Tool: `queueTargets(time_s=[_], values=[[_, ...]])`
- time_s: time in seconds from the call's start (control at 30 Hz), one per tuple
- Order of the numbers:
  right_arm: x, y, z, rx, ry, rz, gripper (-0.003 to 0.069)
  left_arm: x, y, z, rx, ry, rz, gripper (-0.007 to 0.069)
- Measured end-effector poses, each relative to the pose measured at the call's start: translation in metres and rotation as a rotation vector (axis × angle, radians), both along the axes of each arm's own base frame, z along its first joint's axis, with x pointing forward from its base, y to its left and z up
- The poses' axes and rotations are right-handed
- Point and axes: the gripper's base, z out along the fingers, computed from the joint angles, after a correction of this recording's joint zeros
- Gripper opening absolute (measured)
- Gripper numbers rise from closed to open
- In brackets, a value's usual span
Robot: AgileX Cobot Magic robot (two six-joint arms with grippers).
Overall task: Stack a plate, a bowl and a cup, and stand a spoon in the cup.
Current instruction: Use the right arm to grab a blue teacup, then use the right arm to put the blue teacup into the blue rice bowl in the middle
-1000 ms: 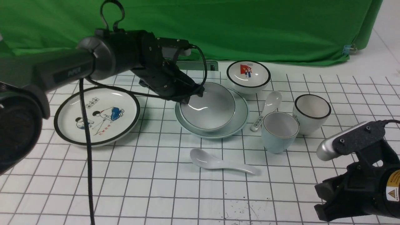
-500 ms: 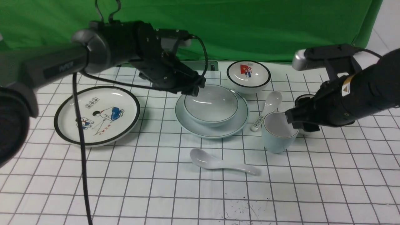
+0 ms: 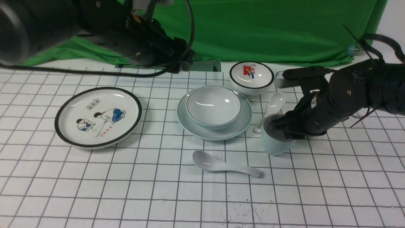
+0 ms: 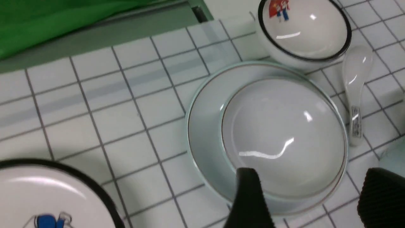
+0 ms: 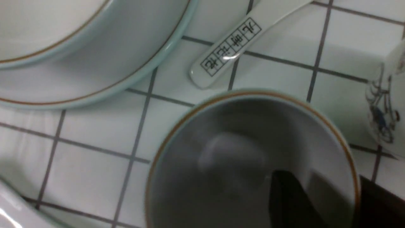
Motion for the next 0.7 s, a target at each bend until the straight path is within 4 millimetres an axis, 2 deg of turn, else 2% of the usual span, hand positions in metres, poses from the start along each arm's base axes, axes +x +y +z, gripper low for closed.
queueTargets(time_s=[0.03,0.07,0.13,0.2,0.27,0.33,0.4,0.47,0.53,0.57,0.6,0.7], values=[[0.0,0.0,0.002,-0.011,-0.001,0.019,0.0097,-0.007,0.002,0.001,0.0,0.001,0.001,0.0377],[0.0,-0.001,0.006,-0.023,0.003,0.036,0.0079,-0.014,0.005,0.0,0.003,0.006,0.0,0.0358],[0.0,-0.001,0.018,-0.049,0.013,0.07,0.0083,-0.032,0.011,0.002,0.004,0.009,0.001,0.0325],[0.004,0.001,0.04,-0.065,-0.003,0.105,0.0082,-0.046,0.015,0.002,0.006,0.014,-0.002,0.0302],[0.011,0.01,0.071,-0.066,-0.049,0.153,0.0082,-0.062,0.02,0.005,0.012,0.01,-0.011,0.0281],[0.015,0.019,0.086,-0.056,-0.08,0.189,0.0082,-0.069,0.022,-0.001,0.024,0.034,-0.02,0.0274],[0.024,0.04,0.106,-0.024,-0.143,0.251,0.0082,-0.078,0.025,-0.011,0.042,0.086,-0.031,0.0271],[0.037,0.062,0.11,-0.006,-0.172,0.294,0.0082,-0.084,0.026,-0.024,0.063,0.146,-0.043,0.027],[0.053,0.085,0.096,-0.007,-0.153,0.33,0.0082,-0.09,0.027,-0.035,0.082,0.194,-0.056,0.0267],[0.055,0.088,0.098,-0.003,-0.161,0.332,0.0082,-0.091,0.028,-0.037,0.081,0.203,-0.056,0.0267],[0.067,0.101,0.084,-0.01,-0.137,0.348,0.0082,-0.093,0.027,-0.042,0.077,0.222,-0.061,0.0266],[0.083,0.115,0.058,-0.032,-0.069,0.356,0.0082,-0.095,0.026,-0.044,0.051,0.235,-0.069,0.0267]])
